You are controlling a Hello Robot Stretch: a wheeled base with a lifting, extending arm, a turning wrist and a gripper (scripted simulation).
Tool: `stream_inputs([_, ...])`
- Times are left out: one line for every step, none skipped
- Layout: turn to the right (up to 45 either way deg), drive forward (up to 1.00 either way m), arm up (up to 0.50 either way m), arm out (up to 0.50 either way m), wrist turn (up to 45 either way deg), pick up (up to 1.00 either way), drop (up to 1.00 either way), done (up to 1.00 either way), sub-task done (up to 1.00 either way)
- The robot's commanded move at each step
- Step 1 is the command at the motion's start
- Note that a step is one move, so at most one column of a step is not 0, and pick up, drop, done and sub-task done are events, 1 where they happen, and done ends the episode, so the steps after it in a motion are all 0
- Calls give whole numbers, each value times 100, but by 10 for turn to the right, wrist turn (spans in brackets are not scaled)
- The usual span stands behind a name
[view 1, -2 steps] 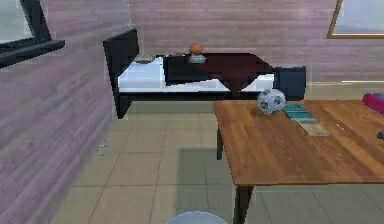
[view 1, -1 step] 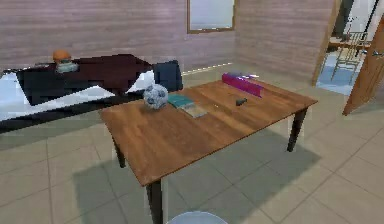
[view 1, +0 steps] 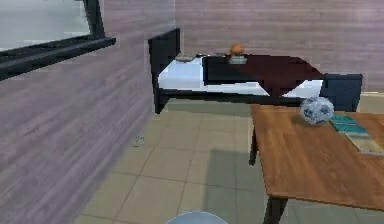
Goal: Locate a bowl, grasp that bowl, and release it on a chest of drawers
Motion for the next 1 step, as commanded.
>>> stream_inputs([-450,0,0,0,0,0,0,0,0])
